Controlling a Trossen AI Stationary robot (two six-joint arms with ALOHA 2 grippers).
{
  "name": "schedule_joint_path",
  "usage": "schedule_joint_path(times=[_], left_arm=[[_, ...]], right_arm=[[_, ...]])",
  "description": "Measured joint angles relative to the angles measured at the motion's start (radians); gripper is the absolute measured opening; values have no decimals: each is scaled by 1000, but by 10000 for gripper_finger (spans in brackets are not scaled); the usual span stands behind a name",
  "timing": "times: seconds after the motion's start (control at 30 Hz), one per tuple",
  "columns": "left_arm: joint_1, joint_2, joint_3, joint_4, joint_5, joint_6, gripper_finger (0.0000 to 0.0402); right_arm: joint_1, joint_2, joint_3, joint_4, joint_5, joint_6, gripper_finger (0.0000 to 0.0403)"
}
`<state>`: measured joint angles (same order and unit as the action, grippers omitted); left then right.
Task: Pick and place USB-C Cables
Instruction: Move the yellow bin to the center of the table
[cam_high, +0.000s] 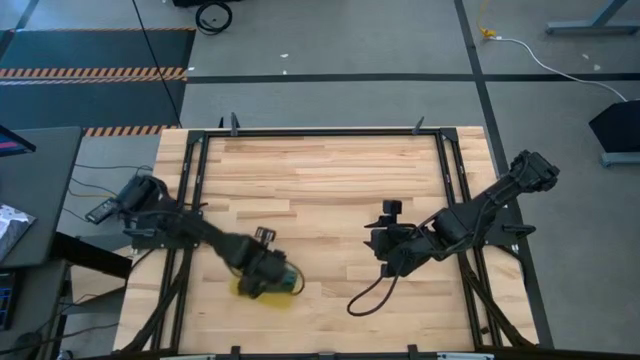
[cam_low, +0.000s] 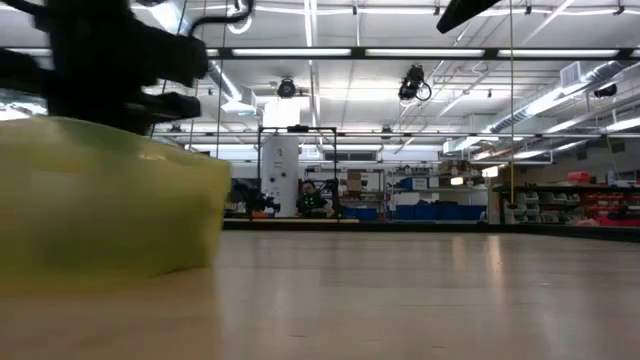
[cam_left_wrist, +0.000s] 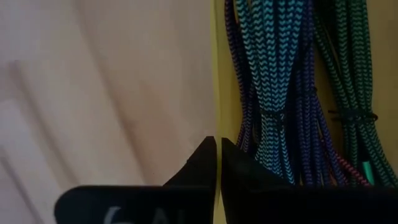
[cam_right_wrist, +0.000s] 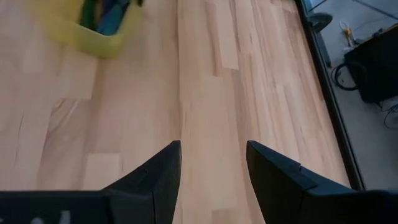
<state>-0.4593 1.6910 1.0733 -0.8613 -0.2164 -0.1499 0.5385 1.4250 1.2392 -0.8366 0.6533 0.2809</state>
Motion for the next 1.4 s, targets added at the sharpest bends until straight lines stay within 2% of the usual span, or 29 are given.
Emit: schedule_joint_path(times=[0.3,0.53,0.9,1.4], left_arm=[[253,2,-2,160,5,186,7],[393,3,-2,308,40,214,7],[450,18,59,313,28,245,7],[554,228,297,204,46,304,7]], right_arm=[[73,-14,0,-55,-2,82,187],[108,-39,0,-54,5,91,187],[108,-39,0,-52,10,93,187],[108,-39,0,-47,8,92,187]])
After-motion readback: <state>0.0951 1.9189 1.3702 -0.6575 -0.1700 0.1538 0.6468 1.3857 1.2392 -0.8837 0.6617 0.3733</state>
